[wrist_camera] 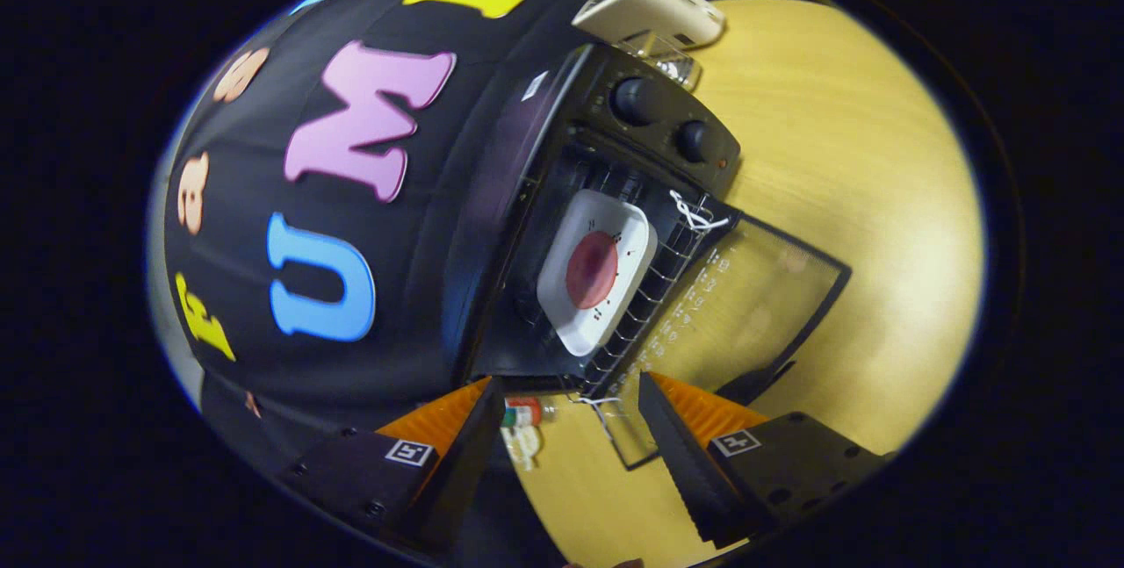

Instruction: Open the toaster oven, put the food inside, and close the toaster oven door.

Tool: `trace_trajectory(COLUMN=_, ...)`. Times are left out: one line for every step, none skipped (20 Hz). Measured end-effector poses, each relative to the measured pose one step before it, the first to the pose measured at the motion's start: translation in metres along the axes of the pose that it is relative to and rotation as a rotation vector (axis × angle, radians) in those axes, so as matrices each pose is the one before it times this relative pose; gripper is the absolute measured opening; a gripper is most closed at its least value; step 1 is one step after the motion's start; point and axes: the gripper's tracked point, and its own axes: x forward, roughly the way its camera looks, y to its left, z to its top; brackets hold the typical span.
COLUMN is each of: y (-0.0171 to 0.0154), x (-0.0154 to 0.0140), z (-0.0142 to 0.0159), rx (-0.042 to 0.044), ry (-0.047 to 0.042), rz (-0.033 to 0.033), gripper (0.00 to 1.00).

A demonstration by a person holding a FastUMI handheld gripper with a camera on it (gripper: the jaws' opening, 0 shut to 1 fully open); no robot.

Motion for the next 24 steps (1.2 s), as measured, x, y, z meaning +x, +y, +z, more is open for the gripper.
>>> trace_trajectory(y=-0.01008, x=-0.00452, z=-0.00390, rx=-0.07293, ry=0.00696, rz=-0.02926, gripper=0.99)
trace_trajectory(y=-0.01260, x=-0.00483, z=-0.00475, rx=-0.08069, ry=0.01143, rz=-0.04079, gripper=0.98)
trace_trajectory(y=-0.01276, x=-0.00369, z=-0.00352, rx=-0.09148, ry=-0.00164, rz=-0.04176, gripper=0.99)
trace_trajectory(y=-0.01128, x=-0.00340, z=-0.00519, rx=-0.09566, ry=0.00125, rz=-0.04057, gripper=0.99)
trace_trajectory(y=-0.00697, x=-0.00182, z=-0.00603, rx=-0.09131, ry=-0.00111, rz=-0.03033, gripper=0.99)
trace_trajectory(y=-0.00442, x=-0.00100, z=-0.00756, rx=-0.08439, ry=0.00502, rz=-0.01830, gripper=0.99)
trace_trajectory(y=-0.00278, x=-0.00012, z=-0.01091, rx=-0.08159, ry=0.01807, rz=-0.01835, gripper=0.99)
trace_trajectory(y=-0.00224, x=-0.00029, z=-0.01043, rx=-0.07350, ry=0.01940, rz=-0.01715, gripper=0.99)
trace_trajectory(y=-0.00125, x=0.00141, z=-0.00947, rx=-0.06061, ry=0.02056, rz=-0.01841, gripper=0.99)
trace_trajectory(y=-0.00047, x=0.00293, z=-0.00849, rx=-0.04587, ry=0.01881, rz=-0.01568, gripper=0.99)
trace_trajectory(y=0.00203, x=0.00419, z=-0.00707, rx=-0.03574, ry=0.01608, rz=-0.00487, gripper=0.99)
trace_trajectory(y=0.00159, x=0.00485, z=-0.00761, rx=-0.03326, ry=0.02039, rz=-0.00919, gripper=0.99)
trace_trajectory(y=0.00077, x=0.00590, z=-0.00482, rx=-0.02812, ry=0.01684, rz=-0.00998, gripper=0.99)
trace_trajectory(y=-0.00028, x=0.00651, z=-0.00496, rx=-0.02557, ry=0.02041, rz=-0.01268, gripper=0.99)
trace_trajectory(y=0.00198, x=0.00674, z=-0.00351, rx=-0.01546, ry=0.01671, rz=-0.00381, gripper=0.99)
trace_trajectory(y=0.00284, x=0.00595, z=-0.00101, rx=-0.00729, ry=0.00780, rz=-0.00409, gripper=0.99)
trace_trajectory(y=0.00021, x=0.00619, z=-0.00003, rx=-0.01034, ry=0.00545, rz=-0.01033, gripper=0.99)
trace_trajectory(y=-0.00026, x=0.00487, z=-0.00036, rx=-0.01082, ry=0.00749, rz=-0.00981, gripper=0.99)
trace_trajectory(y=0.00015, x=0.00565, z=-0.00059, rx=-0.00980, ry=0.00771, rz=-0.00703, gripper=0.99)
trace_trajectory(y=0.00005, x=0.00373, z=0.00036, rx=-0.00890, ry=0.00508, rz=-0.00932, gripper=0.99)
trace_trajectory(y=-0.00123, x=0.00477, z=0.00118, rx=-0.00787, ry=0.00425, rz=-0.01268, gripper=0.99)
trace_trajectory(y=-0.00040, x=0.00294, z=-0.00295, rx=0.00258, ry=0.01904, rz=-0.00743, gripper=0.99)
trace_trajectory(y=-0.00038, x=0.00339, z=0.00028, rx=0.00902, ry=0.00444, rz=-0.01064, gripper=0.99)
trace_trajectory(y=-0.00201, x=0.00245, z=0.00213, rx=0.02006, ry=0.00681, rz=-0.01462, gripper=0.99)
